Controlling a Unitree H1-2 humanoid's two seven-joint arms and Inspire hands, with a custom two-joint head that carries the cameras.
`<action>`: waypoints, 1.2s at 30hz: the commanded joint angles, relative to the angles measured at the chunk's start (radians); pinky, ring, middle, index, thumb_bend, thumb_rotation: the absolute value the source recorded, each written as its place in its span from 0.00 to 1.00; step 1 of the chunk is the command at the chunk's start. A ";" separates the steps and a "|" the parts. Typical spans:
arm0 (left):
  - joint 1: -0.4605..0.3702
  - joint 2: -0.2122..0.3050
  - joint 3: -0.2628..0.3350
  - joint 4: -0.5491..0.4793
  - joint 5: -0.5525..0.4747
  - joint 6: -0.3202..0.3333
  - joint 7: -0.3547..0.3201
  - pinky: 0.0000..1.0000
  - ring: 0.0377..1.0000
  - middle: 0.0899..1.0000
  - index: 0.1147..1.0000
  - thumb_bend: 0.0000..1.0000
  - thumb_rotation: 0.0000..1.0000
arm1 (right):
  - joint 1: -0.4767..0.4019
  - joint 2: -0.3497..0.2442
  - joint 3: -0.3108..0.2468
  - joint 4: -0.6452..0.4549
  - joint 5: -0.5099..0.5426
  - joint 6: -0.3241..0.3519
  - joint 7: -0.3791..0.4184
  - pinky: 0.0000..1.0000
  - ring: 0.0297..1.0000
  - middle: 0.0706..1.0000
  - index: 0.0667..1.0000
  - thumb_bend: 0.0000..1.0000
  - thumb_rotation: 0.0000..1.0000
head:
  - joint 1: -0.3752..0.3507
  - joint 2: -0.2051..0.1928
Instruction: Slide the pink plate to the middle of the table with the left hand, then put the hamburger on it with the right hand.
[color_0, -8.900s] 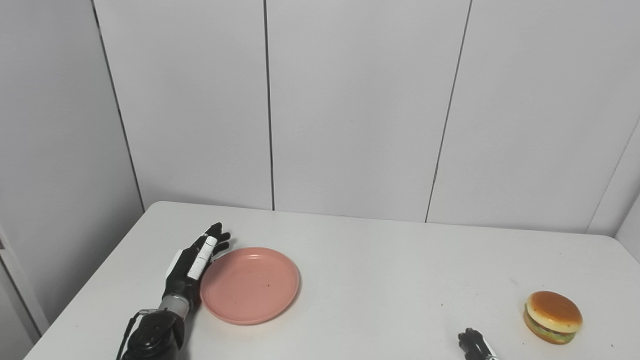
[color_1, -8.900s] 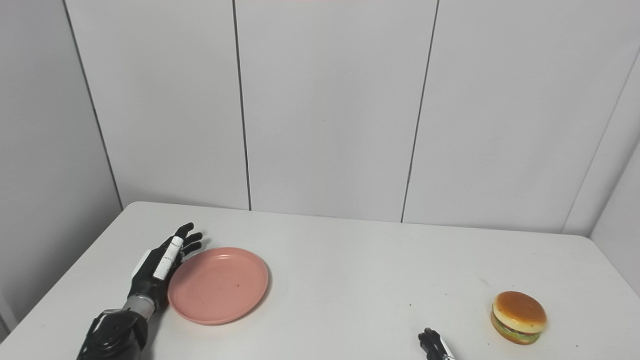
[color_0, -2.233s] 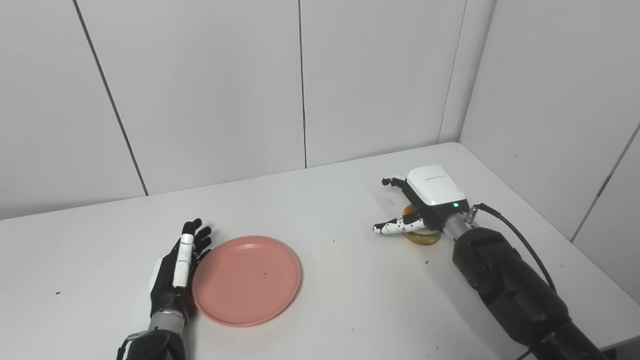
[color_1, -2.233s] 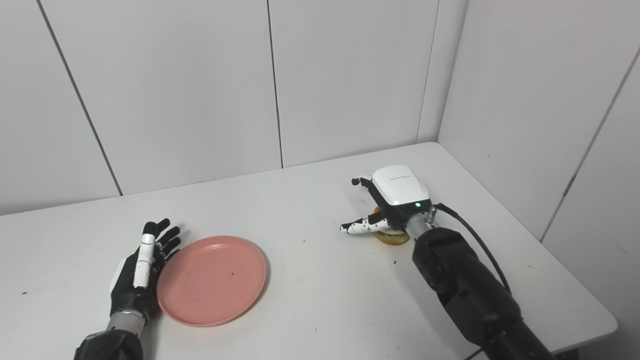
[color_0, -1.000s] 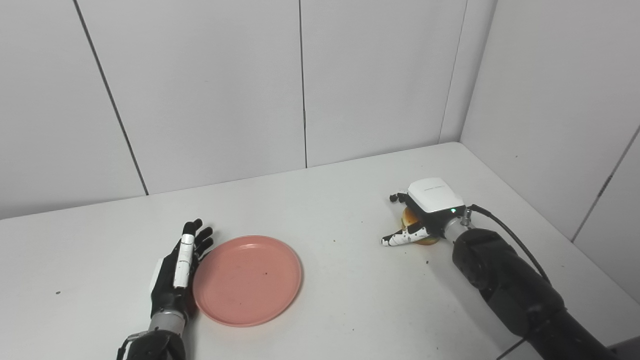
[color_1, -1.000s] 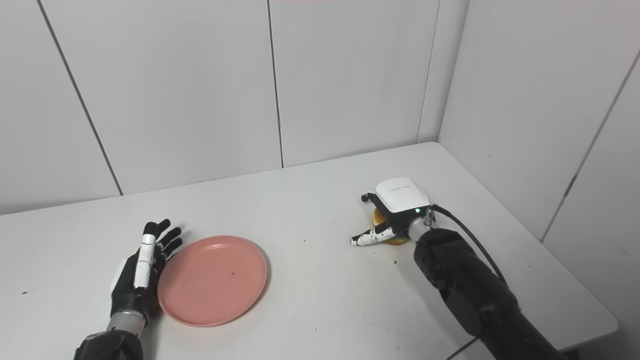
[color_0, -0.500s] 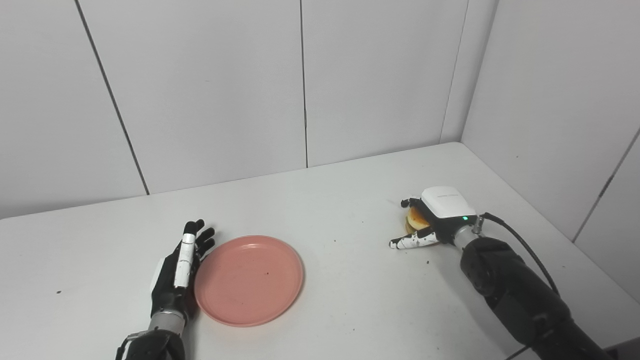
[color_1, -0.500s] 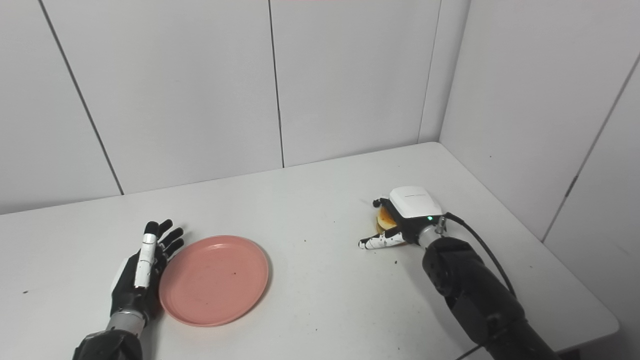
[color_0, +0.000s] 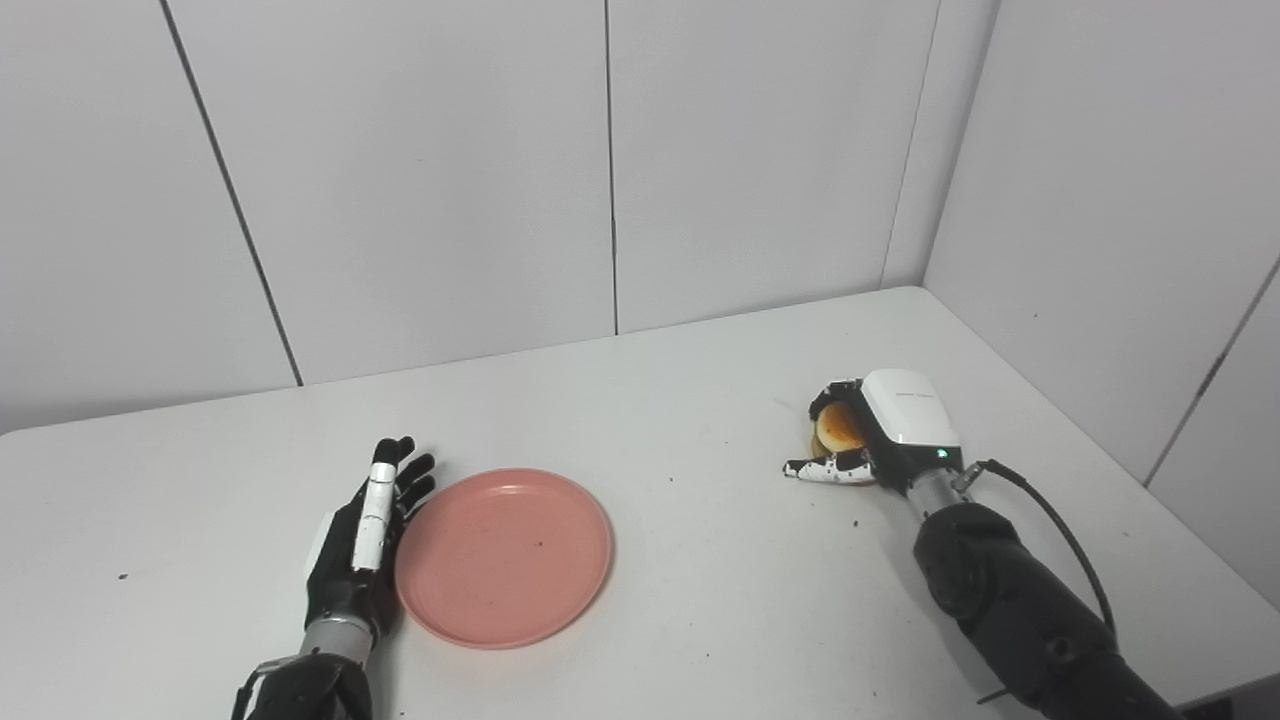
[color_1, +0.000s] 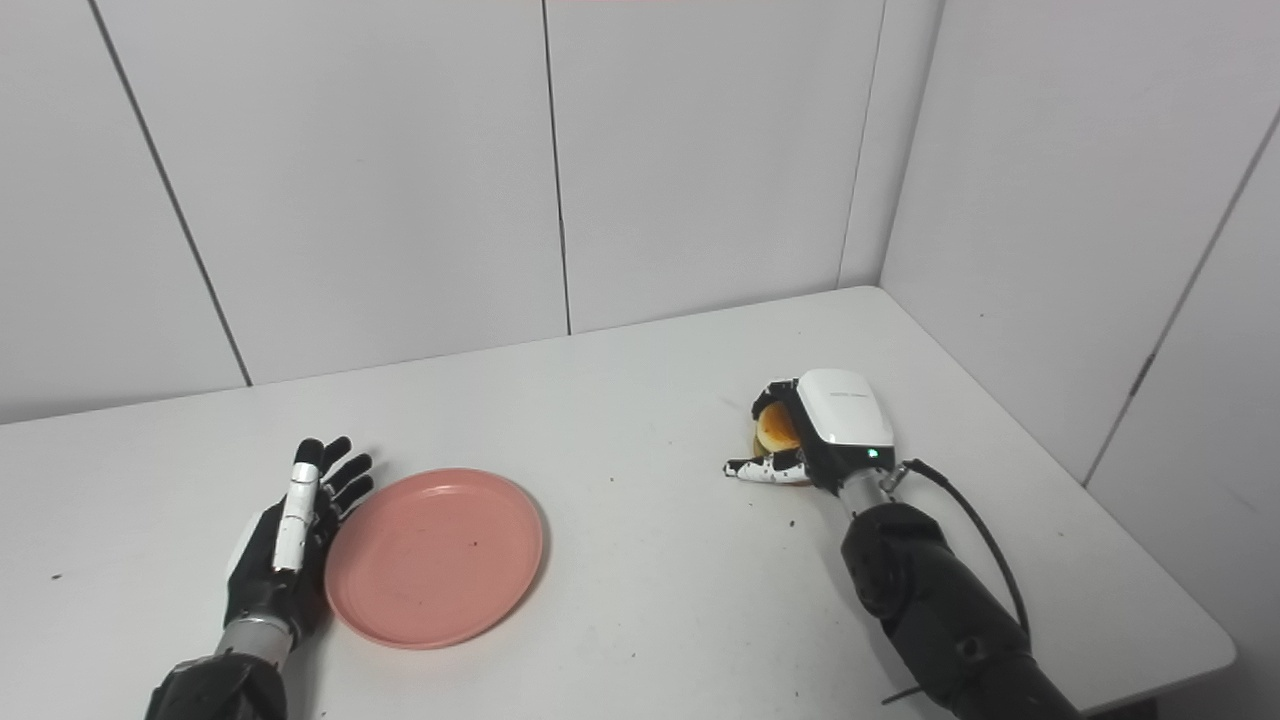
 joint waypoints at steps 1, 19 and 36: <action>-0.031 0.000 -0.007 -0.036 0.007 -0.002 -0.004 0.90 0.91 0.87 0.87 0.80 0.89 | 0.012 -0.030 0.016 0.053 -0.021 0.015 0.014 0.35 0.41 0.43 0.47 0.52 0.01 | 0.002 0.001; -0.024 -0.016 -0.006 -0.034 0.001 -0.009 -0.001 0.90 0.91 0.87 0.86 0.82 0.88 | 0.000 -0.067 0.039 -0.180 -0.036 0.059 0.131 0.29 0.33 0.37 0.49 0.52 0.00 | 0.022 0.010; -0.038 -0.058 -0.018 -0.017 0.017 -0.002 0.040 0.83 0.88 0.85 0.82 0.83 0.85 | -0.092 -0.031 0.005 -0.566 -0.082 0.107 0.380 0.30 0.34 0.38 0.49 0.52 0.01 | 0.123 0.024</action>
